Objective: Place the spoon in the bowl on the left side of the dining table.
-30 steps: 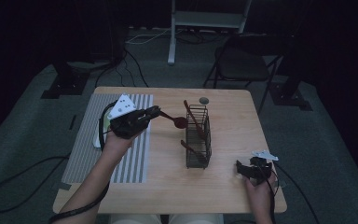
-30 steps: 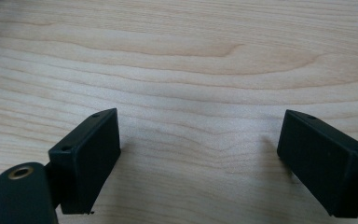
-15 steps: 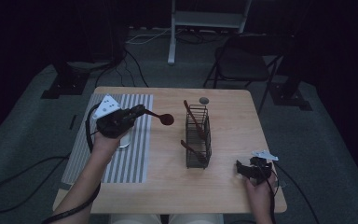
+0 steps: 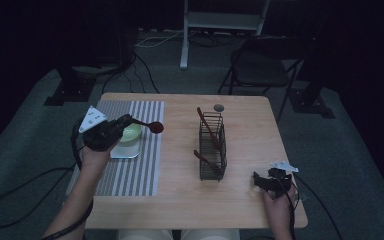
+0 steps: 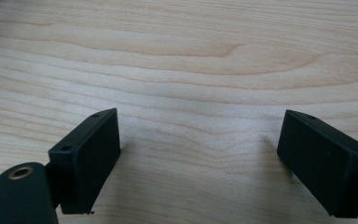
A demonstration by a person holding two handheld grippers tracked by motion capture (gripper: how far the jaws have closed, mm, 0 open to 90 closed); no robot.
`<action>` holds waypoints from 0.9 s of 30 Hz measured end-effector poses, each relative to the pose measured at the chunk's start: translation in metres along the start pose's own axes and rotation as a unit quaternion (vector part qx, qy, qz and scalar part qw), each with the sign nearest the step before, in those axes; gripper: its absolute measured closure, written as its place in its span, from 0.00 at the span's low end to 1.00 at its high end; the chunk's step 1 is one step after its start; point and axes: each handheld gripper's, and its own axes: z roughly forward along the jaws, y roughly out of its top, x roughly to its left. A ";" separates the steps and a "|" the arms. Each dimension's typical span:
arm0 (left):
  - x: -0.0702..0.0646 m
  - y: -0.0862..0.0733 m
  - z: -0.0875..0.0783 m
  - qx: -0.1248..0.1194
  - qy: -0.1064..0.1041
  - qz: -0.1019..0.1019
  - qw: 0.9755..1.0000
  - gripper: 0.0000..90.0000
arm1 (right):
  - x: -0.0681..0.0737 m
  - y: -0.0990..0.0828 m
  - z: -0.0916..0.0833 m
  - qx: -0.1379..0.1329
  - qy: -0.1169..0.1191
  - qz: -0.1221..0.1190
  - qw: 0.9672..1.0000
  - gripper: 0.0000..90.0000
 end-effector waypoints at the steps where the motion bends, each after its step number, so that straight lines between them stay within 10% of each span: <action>1: 0.003 -0.002 -0.002 -0.002 0.009 -0.003 1.000 0.93 | 0.000 0.000 0.000 0.000 0.000 0.000 1.000 0.14; 27: 0.058 -0.062 -0.013 0.010 0.136 -0.069 0.988 0.93 | 0.000 0.000 0.000 0.000 0.000 0.000 1.000 0.14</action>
